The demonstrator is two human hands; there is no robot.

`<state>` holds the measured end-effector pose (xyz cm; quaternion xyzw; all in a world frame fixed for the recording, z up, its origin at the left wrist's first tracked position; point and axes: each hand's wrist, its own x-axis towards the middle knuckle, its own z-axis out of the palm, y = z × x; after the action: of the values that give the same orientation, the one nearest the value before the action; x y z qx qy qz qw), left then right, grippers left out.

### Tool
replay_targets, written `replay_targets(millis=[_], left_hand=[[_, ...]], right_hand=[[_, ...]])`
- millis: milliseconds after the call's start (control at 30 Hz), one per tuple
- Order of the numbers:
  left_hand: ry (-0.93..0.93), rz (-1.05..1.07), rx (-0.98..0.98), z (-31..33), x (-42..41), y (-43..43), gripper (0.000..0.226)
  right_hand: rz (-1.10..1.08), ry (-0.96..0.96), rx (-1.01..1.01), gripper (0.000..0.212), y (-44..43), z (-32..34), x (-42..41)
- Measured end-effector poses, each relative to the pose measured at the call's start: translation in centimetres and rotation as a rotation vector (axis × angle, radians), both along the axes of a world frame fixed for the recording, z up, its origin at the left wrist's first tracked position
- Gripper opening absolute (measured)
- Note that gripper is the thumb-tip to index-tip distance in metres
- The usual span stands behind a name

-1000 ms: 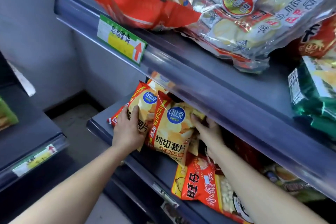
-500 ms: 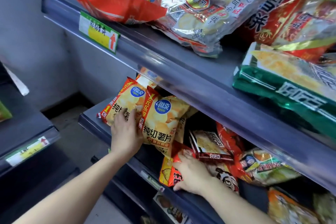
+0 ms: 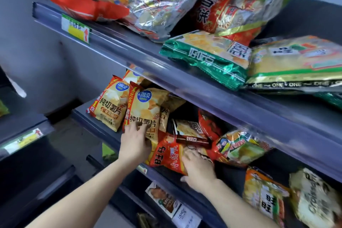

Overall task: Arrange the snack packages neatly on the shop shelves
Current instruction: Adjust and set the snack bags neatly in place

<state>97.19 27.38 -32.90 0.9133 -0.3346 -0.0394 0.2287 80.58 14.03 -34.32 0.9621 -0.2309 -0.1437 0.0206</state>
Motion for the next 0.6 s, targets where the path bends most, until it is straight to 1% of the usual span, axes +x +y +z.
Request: replay_targets(millis=[100, 133, 200, 300, 333, 367, 467, 500, 600], left_hand=[[0.023, -0.021, 0.013, -0.7, -1.8, 0.6, 0.059], [0.035, -0.019, 0.009, -1.0, -2.3, 0.9, 0.057], [0.052, -0.007, 0.010, -1.5, -3.2, 1.6, 0.054], [0.089, 0.007, 0.042, -1.7, -4.1, 2.2, 0.053], [0.090, 0.005, 0.054, -1.7, -4.4, 2.2, 0.052], [0.090, 0.000, 0.067, -1.7, -4.6, 2.2, 0.051], [0.087, -0.013, 0.078, -1.9, -5.3, 2.2, 0.048], [0.095, -0.012, 0.083, -2.0, -5.6, 2.2, 0.047], [0.109, -0.011, 0.099, -2.2, -6.7, 2.1, 0.041]], right_hand=[[0.071, -0.132, -0.142, 0.052, 0.5, -1.0, -0.6], [0.059, -0.173, -0.168, 0.049, 0.6, -0.9, -0.8], [0.032, -0.195, -0.132, 0.051, 0.5, -0.5, -1.3], [-0.003, -0.118, -0.117, 0.057, -0.3, -0.5, -2.7], [-0.027, -0.091, -0.138, 0.054, -0.5, -0.3, -3.3], [-0.022, -0.066, -0.159, 0.047, -0.7, -0.5, -3.8], [0.028, -0.090, -0.165, 0.031, -0.5, -0.2, -4.6], [0.044, -0.133, -0.169, 0.027, -0.5, 0.1, -4.7], [0.074, -0.172, -0.111, 0.028, -0.6, 0.4, -5.0]])
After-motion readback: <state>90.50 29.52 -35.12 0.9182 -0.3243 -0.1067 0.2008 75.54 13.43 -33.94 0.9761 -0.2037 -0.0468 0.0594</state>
